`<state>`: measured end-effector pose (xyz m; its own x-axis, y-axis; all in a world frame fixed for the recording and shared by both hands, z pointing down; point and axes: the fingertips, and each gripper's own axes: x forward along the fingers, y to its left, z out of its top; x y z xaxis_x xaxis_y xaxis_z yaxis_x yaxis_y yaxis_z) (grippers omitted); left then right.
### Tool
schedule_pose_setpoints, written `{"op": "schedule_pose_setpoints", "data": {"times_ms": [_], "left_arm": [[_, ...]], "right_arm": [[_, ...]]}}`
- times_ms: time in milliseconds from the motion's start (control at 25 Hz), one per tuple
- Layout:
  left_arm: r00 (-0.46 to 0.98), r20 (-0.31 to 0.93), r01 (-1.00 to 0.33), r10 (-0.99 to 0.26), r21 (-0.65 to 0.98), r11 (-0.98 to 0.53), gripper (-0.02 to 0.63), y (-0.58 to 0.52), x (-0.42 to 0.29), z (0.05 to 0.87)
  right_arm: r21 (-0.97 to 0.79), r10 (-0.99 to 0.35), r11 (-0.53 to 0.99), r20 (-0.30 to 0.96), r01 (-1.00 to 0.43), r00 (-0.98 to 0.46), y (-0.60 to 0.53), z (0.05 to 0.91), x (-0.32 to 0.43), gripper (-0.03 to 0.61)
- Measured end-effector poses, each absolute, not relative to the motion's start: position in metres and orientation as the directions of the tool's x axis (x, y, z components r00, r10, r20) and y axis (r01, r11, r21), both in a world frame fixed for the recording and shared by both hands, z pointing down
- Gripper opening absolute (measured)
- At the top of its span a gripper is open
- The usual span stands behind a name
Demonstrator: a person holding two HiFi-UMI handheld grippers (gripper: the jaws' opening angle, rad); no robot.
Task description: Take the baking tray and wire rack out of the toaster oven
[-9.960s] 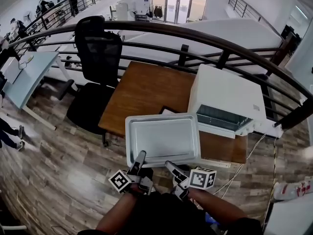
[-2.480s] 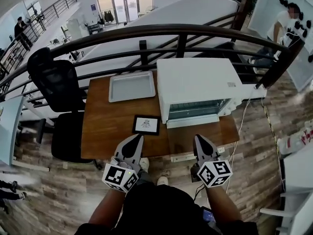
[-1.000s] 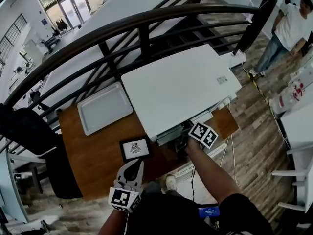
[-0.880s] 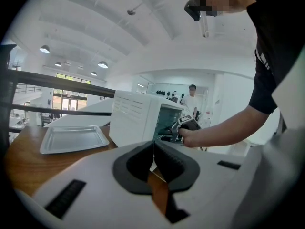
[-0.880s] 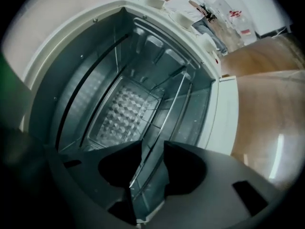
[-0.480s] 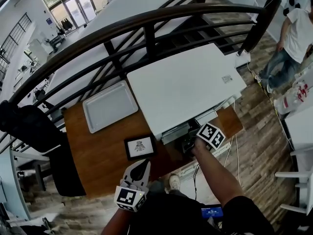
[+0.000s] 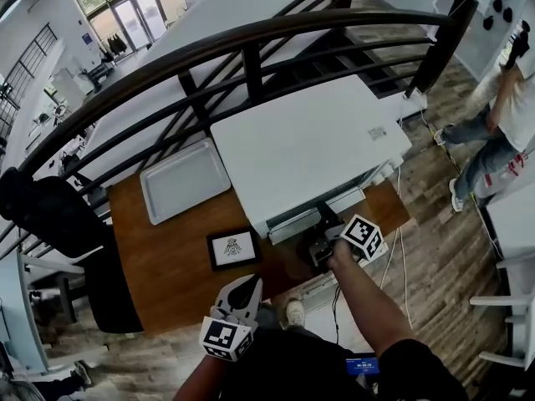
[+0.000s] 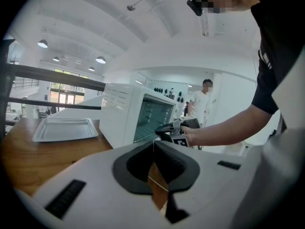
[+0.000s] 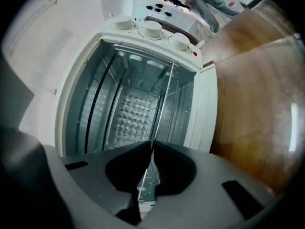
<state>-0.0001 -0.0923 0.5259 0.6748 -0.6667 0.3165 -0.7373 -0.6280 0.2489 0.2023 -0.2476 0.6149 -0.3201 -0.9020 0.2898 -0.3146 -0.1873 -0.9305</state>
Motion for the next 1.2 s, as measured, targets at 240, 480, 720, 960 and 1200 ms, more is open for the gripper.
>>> {"op": "schedule_pose_setpoints", "data": {"times_ms": [240, 480, 720, 960, 1200], "left_arm": [[0.659, 0.329, -0.751, -0.677, 0.242, -0.614, 0.012, -0.086, -0.001, 0.526], [0.632, 0.348, -0.774, -0.692, 0.236, -0.588, 0.013, -0.088, -0.011, 0.529], [0.617, 0.349, -0.787, -0.706, 0.240, -0.569, 0.012, -0.100, -0.012, 0.532], [0.643, 0.336, -0.766, -0.688, 0.253, -0.591, 0.012, -0.100, 0.006, 0.532], [0.636, 0.349, -0.771, -0.688, 0.261, -0.581, 0.012, -0.098, 0.010, 0.543]], "right_arm": [[-0.956, -0.918, -0.139, 0.222, -0.258, -0.330, -0.255, 0.621, 0.200, 0.051], [-0.935, -0.902, -0.163, 0.270, -0.314, -0.336, -0.274, 0.626, 0.188, 0.044], [-0.912, -0.885, -0.147, 0.295, -0.384, -0.360, -0.277, 0.625, 0.183, -0.002], [-0.918, -0.886, -0.158, 0.295, -0.363, -0.359, -0.261, 0.626, 0.186, -0.003], [-0.919, -0.872, -0.159, 0.302, -0.360, -0.385, -0.221, 0.634, 0.193, -0.003]]}}
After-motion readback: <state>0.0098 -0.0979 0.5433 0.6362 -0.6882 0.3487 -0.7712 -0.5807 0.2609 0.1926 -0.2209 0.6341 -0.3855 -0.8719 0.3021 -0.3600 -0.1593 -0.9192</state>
